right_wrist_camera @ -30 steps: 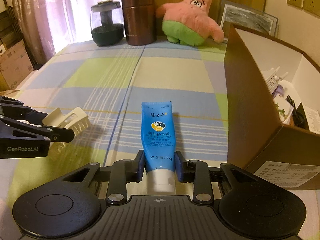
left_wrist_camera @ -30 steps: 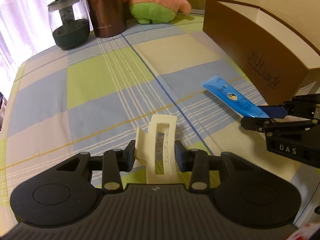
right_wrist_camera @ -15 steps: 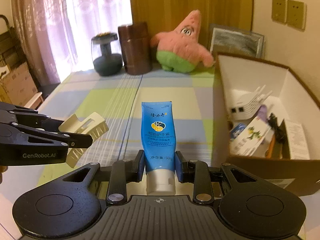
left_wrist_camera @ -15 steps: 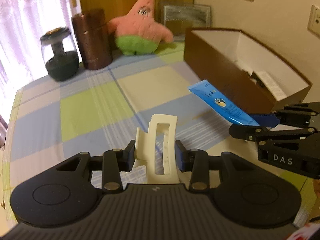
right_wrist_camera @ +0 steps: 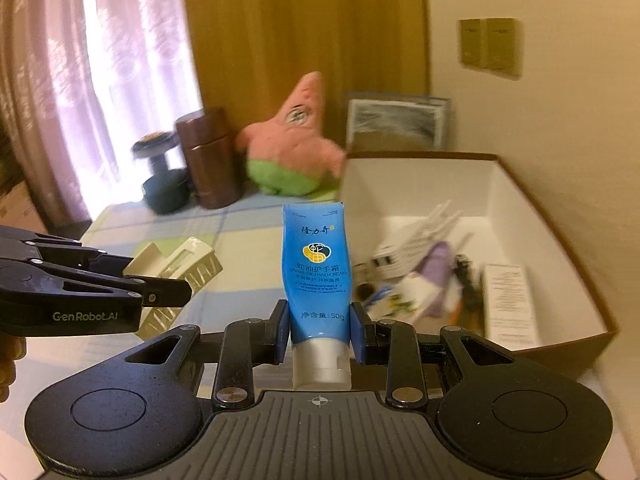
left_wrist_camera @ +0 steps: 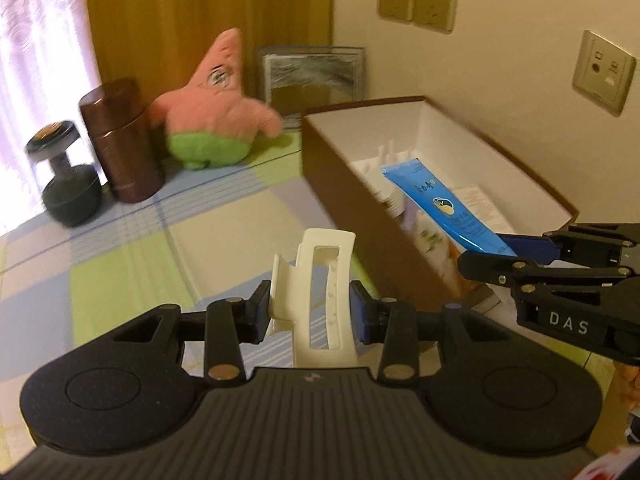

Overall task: Organize rigid objects
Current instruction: 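Carry the hair clip and blue tube over the brown box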

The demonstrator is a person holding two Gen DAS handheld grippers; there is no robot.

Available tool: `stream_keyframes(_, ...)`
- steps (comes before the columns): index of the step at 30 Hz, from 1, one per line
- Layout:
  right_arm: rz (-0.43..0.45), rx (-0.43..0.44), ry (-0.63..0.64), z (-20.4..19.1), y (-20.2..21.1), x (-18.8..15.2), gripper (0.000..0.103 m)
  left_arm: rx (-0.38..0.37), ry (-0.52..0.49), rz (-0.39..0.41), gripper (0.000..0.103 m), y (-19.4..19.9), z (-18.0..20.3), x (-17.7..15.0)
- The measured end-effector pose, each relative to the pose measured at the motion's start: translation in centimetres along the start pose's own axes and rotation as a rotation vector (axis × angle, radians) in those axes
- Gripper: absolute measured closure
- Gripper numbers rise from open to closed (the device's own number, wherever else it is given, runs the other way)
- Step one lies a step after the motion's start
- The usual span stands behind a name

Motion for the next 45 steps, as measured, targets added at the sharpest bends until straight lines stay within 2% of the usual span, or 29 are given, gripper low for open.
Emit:
stream_keyframes(8,0.036,-0.067,-0.068,5.8,1.8,2.0,0.075,-0.057,-0.026,0.026,0.068,-1.2,4.5,4.0)
stream_keyframes(10,0.041,-0.089,-0.095,8.1,2.2,2.6,0.075,-0.069,-0.031,0.022,0.068,-1.9,5.4,4.9)
stream_keyframes(20,0.020,-0.122,-0.174,13.6,1.2,3.8,0.075,-0.103,-0.046,-0.022,0.068,-6.1,9.8,8.2)
stream_keyframes(31,-0.026,-0.114,-0.252,17.8,-1.7,4.6,0.075,-0.114,-0.059,-0.078,0.068,-10.7,12.5,10.4)
stream_keyframes(41,-0.054,-0.127,-0.298,19.6,-3.4,5.0,0.075,-0.148,-0.073,-0.115,0.068,-14.2,13.9,11.5)
stream_keyframes(45,-0.063,-0.132,-0.314,20.0,-4.1,5.3,0.075,-0.151,-0.066,-0.104,0.066,-14.9,13.9,11.8)
Point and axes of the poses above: each gripper's, at about its wrist camera, not at the fingertips, and y roughly against the way its jaws point, z to its right, x to its top, the point moved 2 cm from there along -y, roughly the way its jaws point, and after that the axes turned 13 degrees about x, right-handed, at the moved point
